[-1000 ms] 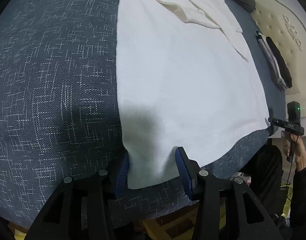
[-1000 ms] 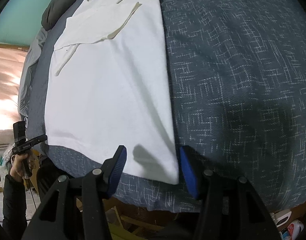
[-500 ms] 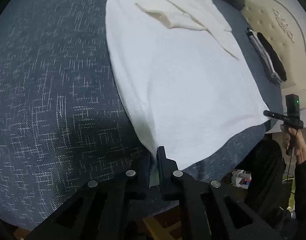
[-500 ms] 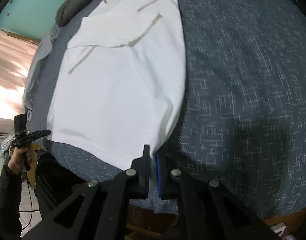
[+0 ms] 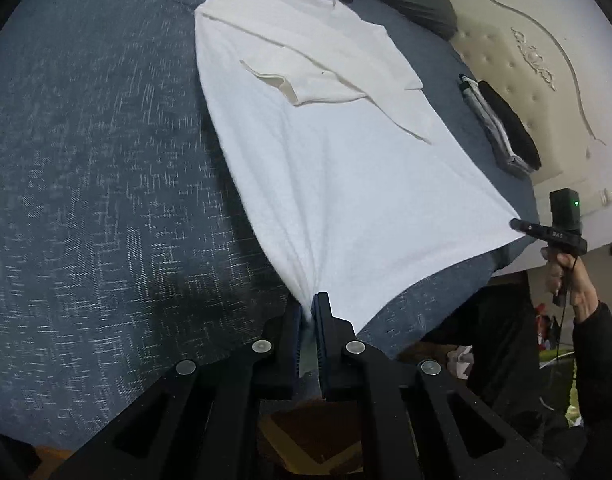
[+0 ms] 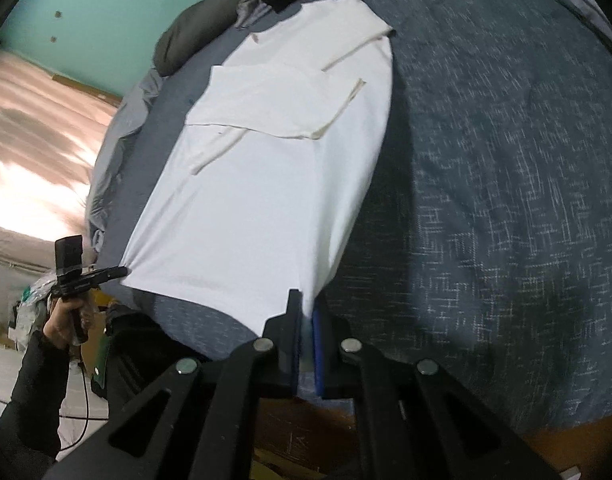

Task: Fold clothes
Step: 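Grasp the hem with the right gripper while the left gripper holds the hem, then lift the hem with both grippers and fold it toward the collar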

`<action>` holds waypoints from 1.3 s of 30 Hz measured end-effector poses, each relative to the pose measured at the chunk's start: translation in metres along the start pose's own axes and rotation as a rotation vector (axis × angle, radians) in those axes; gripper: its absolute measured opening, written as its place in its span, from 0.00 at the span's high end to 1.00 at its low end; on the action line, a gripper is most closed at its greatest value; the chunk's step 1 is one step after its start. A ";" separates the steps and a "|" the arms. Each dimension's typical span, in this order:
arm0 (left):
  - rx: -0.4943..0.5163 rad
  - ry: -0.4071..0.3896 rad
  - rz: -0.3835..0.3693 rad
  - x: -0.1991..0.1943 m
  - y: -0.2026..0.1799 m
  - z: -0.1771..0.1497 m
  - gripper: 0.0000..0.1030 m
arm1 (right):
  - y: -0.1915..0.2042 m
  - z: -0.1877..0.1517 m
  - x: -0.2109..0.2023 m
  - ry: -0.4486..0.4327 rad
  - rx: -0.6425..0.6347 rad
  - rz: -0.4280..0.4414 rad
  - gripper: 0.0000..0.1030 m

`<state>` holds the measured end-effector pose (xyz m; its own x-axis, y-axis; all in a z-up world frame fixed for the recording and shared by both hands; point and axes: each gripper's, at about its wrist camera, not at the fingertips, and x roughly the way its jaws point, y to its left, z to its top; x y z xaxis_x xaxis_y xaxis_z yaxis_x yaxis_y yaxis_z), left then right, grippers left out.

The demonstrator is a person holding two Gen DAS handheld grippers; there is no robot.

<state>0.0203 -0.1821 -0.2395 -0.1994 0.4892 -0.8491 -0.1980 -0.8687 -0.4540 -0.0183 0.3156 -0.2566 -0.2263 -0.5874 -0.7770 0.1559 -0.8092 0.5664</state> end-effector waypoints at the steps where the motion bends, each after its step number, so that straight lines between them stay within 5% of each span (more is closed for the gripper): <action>1: 0.005 -0.003 -0.001 0.001 -0.004 0.002 0.94 | 0.004 0.000 -0.003 -0.003 -0.008 0.005 0.96; 18: 0.053 -0.061 -0.003 -0.057 -0.006 -0.034 0.96 | 0.034 -0.017 -0.049 -0.042 -0.088 0.074 0.96; 33: 0.124 -0.144 -0.056 -0.100 -0.049 -0.058 0.96 | 0.065 -0.054 -0.100 -0.080 -0.146 0.178 0.96; 39: 0.110 -0.179 -0.068 -0.105 -0.047 -0.050 0.96 | 0.068 -0.039 -0.106 -0.100 -0.140 0.201 0.96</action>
<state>0.0980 -0.1965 -0.1427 -0.3476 0.5608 -0.7514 -0.3187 -0.8243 -0.4678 0.0537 0.3224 -0.1467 -0.2700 -0.7387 -0.6176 0.3369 -0.6734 0.6581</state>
